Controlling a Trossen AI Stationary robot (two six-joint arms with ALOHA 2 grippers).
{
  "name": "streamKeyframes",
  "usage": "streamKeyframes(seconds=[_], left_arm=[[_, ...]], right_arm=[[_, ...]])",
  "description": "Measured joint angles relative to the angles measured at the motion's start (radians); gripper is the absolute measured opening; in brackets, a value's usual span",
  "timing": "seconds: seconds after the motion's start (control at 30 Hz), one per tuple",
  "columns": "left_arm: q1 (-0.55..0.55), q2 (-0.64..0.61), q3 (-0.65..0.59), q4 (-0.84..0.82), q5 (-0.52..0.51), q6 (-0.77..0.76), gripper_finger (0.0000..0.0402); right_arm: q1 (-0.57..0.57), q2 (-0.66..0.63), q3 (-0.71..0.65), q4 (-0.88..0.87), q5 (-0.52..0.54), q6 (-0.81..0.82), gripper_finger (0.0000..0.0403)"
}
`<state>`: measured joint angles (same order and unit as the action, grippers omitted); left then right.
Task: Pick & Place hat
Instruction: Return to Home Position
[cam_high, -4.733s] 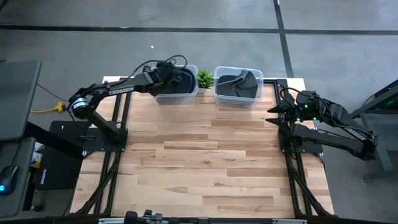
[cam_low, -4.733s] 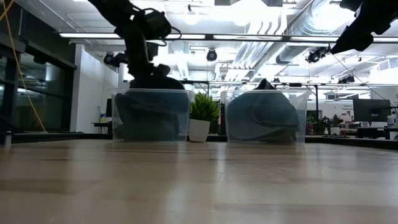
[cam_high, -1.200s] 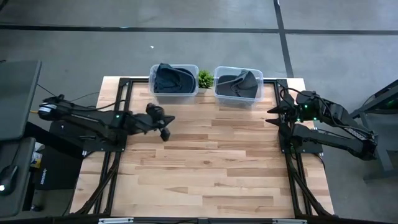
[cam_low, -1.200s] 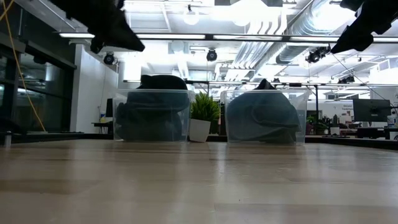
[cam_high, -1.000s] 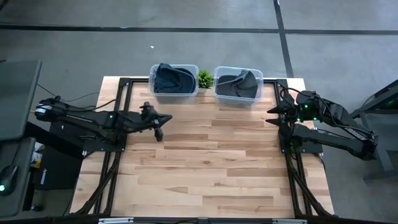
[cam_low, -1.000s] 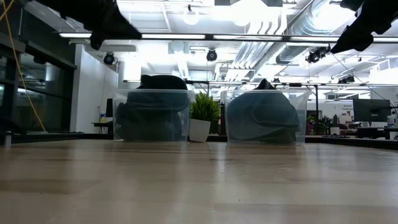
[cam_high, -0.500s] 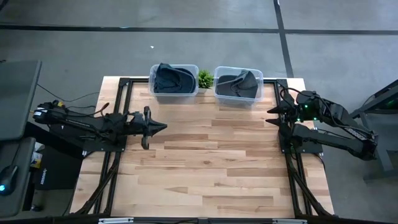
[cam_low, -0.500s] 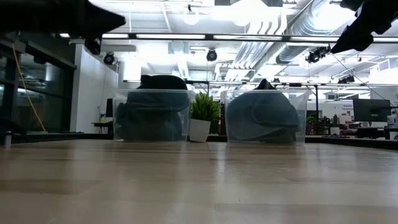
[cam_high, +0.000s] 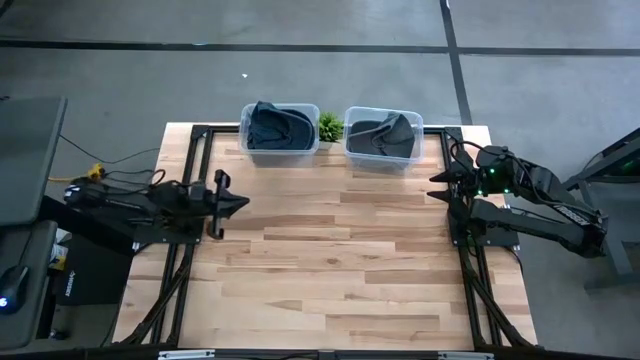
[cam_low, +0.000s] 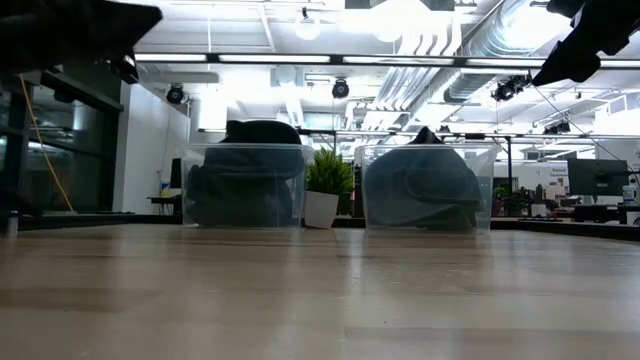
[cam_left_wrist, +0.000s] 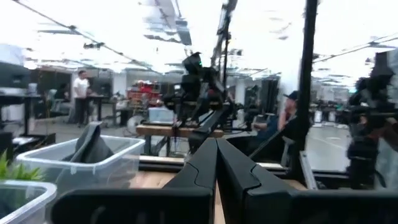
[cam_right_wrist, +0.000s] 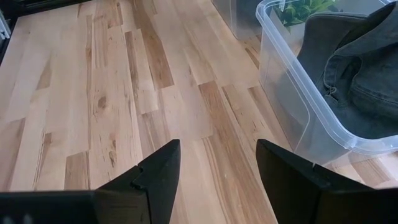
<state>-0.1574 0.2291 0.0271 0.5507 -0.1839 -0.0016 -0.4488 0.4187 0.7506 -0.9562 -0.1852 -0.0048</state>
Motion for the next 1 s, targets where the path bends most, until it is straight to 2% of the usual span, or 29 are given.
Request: streamKeyframes(seconds=[0.23, 0.37, 0.77, 1.0], left_arm=[[0.000, -0.159, -0.001, -0.214, 0.020, 0.008, 0.0000], [0.000, -0.228, -0.002, -0.362, -0.004, 0.008, 0.0000], [0.000, -0.223, -0.004, -0.492, -0.082, 0.024, 0.0000], [0.000, -0.223, -0.005, -0.521, -0.072, 0.067, 0.0000]], right_arm=[[0.000, 0.000, 0.000, 0.000, 0.000, 0.000, 0.0206], [0.000, 0.000, 0.000, 0.000, -0.003, 0.000, 0.0205], [0.000, 0.000, 0.000, 0.001, -0.005, -0.003, 0.0205], [0.000, 0.000, 0.000, 0.001, -0.005, -0.003, 0.0205]])
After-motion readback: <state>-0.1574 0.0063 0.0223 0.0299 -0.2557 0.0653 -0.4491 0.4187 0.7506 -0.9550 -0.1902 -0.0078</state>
